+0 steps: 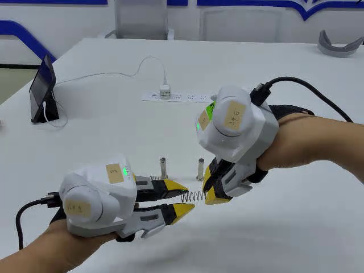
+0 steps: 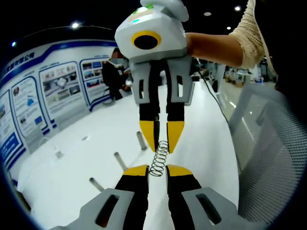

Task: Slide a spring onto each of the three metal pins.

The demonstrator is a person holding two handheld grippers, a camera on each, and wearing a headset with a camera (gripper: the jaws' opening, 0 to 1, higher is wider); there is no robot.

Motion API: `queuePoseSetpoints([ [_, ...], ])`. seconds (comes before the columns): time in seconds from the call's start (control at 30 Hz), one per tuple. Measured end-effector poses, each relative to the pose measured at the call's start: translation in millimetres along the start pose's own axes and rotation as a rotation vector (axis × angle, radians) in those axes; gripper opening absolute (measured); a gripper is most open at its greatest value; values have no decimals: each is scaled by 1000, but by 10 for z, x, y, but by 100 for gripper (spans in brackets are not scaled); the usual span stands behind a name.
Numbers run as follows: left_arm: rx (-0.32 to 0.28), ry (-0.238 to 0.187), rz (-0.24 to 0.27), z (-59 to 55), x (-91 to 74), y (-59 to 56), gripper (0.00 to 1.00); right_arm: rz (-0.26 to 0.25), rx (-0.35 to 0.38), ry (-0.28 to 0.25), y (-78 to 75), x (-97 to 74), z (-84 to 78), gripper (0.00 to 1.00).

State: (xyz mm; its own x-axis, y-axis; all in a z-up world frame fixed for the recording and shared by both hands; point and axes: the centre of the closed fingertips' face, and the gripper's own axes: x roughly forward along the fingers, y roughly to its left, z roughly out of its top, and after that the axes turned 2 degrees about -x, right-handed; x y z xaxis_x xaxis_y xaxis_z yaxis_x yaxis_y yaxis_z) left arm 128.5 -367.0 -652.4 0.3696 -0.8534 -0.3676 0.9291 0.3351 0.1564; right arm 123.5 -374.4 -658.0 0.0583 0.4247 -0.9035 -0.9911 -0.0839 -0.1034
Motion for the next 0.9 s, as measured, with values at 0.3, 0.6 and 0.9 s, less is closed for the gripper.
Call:
queuePoseSetpoints([
  [0.3,12,7,2,-15,-7,8,12,-12,-11,-17,3,-105,95,12],
  [0.6,14,10,2,-19,-4,5,11,-24,-31,-51,17,-182,236,12],
  [0.9,10,8,4,-18,-5,4,11,-31,-41,-102,23,-217,402,12],
])
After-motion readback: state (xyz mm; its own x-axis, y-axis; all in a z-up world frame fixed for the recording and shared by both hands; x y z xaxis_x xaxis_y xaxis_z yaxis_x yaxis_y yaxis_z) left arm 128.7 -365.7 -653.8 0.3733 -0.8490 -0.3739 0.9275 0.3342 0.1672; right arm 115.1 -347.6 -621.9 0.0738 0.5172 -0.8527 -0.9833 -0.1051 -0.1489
